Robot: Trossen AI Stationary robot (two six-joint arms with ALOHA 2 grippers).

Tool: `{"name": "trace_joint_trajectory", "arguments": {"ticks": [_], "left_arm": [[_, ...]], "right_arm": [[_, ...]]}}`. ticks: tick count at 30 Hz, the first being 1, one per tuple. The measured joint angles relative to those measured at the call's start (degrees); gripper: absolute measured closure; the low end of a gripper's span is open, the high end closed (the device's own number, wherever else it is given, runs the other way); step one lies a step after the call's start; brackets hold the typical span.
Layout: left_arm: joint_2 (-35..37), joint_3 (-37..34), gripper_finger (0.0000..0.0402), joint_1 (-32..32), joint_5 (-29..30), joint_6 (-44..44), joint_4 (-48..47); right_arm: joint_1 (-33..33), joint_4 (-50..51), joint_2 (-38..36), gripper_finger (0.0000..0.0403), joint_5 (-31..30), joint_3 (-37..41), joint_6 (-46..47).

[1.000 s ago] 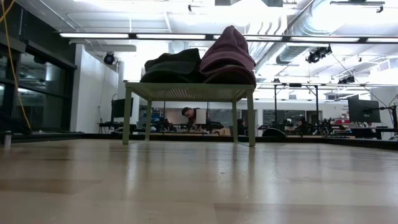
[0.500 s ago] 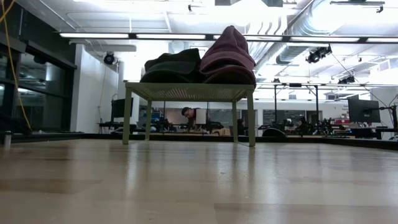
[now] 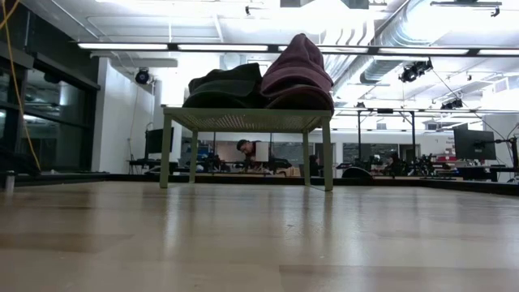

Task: Pick & Place hat
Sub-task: Stack the black cap on the red caps on the shelf

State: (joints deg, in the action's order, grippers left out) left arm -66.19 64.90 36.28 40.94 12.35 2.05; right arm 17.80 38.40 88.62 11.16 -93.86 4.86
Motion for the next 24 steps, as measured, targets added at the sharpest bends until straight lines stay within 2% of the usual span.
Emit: {"name": "trace_joint_trajectory", "arguments": {"ticks": [4,8,11,17,18,24], "left_arm": [[0.06,-0.02,0.0144,-0.03,-1.45,0.43,1.38],[0.04,-0.02,0.0187,0.10,-1.57,1.32,1.45],[0.04,-0.02,0.0239,0.10,-1.54,1.47,1.51],[0.04,-0.02,0.0374,0.10,-1.13,1.47,1.47],[0.04,-0.02,0.0386,0.10,-1.13,1.43,1.48],[0.04,-0.02,0.0397,0.10,-0.83,1.45,1.46]], "right_arm": [[0.00,0.01,0.00,0.0399,-0.85,0.02,0.00],[0.00,0.03,0.00,0.0399,-1.29,0.01,0.02],[0.00,0.03,0.00,0.0399,-1.74,0.01,0.24],[-0.02,0.30,0.00,0.0399,-1.84,0.00,0.73],[-0.02,0.36,0.00,0.0399,-2.03,0.00,1.04],[-0.02,1.27,0.00,0.0396,-4.93,0.01,3.32]]}}
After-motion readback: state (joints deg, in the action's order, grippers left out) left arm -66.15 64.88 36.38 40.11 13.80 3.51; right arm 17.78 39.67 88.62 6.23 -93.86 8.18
